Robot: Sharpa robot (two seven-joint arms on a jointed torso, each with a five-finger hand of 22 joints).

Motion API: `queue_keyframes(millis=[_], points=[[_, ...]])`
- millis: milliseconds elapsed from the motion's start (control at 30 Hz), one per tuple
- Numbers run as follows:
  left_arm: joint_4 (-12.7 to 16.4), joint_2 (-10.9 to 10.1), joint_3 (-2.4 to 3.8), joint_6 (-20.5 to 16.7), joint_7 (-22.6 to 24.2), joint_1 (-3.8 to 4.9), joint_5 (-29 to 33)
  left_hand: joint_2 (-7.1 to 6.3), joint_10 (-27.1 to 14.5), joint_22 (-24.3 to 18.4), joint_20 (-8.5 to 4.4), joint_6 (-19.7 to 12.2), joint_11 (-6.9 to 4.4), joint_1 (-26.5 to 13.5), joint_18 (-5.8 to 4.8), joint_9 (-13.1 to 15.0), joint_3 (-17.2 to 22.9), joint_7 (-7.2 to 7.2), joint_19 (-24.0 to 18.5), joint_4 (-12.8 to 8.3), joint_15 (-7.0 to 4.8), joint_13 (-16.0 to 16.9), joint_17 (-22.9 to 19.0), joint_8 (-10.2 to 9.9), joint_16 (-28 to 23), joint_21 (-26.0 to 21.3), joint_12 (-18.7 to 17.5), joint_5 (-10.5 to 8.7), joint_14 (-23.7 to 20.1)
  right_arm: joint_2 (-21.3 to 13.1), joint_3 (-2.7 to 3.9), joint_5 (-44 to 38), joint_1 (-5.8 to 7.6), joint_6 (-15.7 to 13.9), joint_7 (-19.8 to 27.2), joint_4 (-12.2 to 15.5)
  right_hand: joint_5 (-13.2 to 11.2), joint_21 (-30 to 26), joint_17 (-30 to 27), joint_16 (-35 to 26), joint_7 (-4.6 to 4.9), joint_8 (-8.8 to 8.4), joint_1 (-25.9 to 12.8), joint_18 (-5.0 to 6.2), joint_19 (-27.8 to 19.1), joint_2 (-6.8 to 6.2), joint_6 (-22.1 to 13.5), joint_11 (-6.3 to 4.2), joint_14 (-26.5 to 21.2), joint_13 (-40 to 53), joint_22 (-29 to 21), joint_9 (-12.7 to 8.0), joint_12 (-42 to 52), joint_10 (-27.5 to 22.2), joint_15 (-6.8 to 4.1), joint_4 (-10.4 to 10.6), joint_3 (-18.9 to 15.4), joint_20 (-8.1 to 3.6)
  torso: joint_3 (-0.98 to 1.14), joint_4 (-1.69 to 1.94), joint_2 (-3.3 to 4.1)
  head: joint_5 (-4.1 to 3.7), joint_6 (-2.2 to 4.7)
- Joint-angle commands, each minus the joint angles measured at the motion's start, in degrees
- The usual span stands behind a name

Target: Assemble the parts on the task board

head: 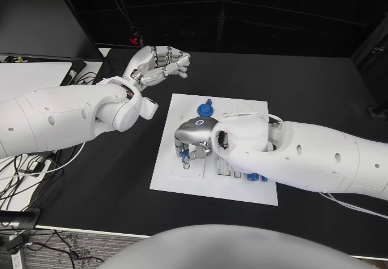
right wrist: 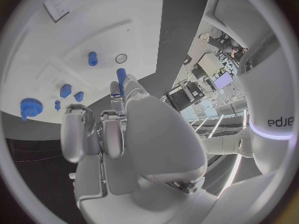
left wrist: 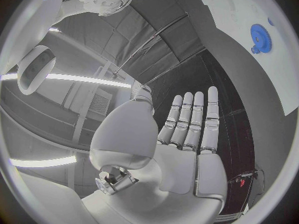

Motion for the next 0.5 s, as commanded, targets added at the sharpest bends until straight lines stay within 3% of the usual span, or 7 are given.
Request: queue_keyframes(millis=[33,500], points=[[0.10,0.03,0.04,0.11,0.79,0.07,0.19,0.45,-0.30,-0.06,0.15,-0.50,-0.01,0.29,0.43,-0.06,-0.34,2.92,0.04,-0.09,-0.05,-0.02,-0.09,0.25,0.38,-0.08,0.23,0.31,-0.26,0.38,0.05,-1.61,-0.09,1.79,1.12,-0.41,0.29,-0.15,7.42,0.38,0.37,0.26,0.25,-0.11,2.19,0.02,0.05,0.32,4.61,0.06,11.66,-0.04,-0.23,-0.03,0.33,-0.08,0.34,0.10,0.02,0.05,0.04,-0.19,0.00],[0.01,0.10,0.04,0.15,0.76,0.07,0.19,0.45,-0.30,-0.06,0.15,-0.50,-0.01,0.29,0.43,-0.06,-0.34,2.92,0.04,-0.09,-0.05,-0.02,-0.09,0.25,0.38,-0.08,0.23,0.31,-0.26,1.23,0.00,-2.34,-0.58,2.71,1.14,-1.33,0.29,-0.21,7.45,0.40,0.42,0.20,0.42,-0.10,2.15,0.15,0.04,0.36,4.61,0.07,11.63,-0.06,-0.28,-0.08,0.38,-0.16,0.50,0.15,0.02,0.03,0.03,-0.58,0.00]])
